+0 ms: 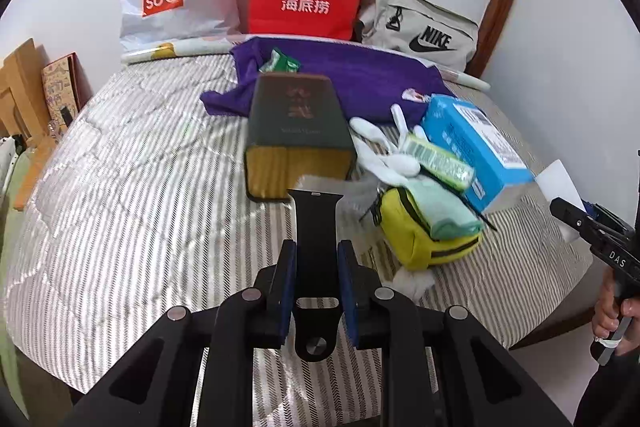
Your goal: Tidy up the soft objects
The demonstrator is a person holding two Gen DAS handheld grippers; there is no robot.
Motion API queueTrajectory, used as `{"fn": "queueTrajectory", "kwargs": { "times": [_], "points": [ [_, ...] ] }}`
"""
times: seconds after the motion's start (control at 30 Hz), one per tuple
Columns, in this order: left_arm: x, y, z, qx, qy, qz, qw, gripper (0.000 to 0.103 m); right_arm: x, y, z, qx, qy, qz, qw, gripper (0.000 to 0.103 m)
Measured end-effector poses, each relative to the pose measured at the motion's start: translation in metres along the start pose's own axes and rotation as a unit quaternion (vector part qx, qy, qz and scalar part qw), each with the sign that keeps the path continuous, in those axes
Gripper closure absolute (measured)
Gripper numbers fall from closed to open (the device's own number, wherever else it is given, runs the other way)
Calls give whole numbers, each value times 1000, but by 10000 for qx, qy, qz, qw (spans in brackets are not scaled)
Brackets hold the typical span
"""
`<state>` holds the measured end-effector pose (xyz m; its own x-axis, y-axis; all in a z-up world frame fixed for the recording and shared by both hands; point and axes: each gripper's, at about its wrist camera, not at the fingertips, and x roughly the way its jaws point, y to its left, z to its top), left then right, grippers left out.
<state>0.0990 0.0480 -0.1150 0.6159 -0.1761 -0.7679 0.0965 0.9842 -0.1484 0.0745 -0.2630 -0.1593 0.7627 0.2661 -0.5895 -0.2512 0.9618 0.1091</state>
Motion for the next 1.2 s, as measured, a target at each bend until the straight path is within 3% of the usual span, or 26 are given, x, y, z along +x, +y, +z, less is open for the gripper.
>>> {"fn": "queueTrajectory", "kwargs": {
  "times": [0.5,1.2],
  "points": [
    [-14,6,45,-193,-249,-38,9995,83,4,9,53,-225,-168,65,9996,54],
    [22,21,107,-384,-100,-8,9992,83,47,1,112,-320,-132,81,9994,54]
  ]
}}
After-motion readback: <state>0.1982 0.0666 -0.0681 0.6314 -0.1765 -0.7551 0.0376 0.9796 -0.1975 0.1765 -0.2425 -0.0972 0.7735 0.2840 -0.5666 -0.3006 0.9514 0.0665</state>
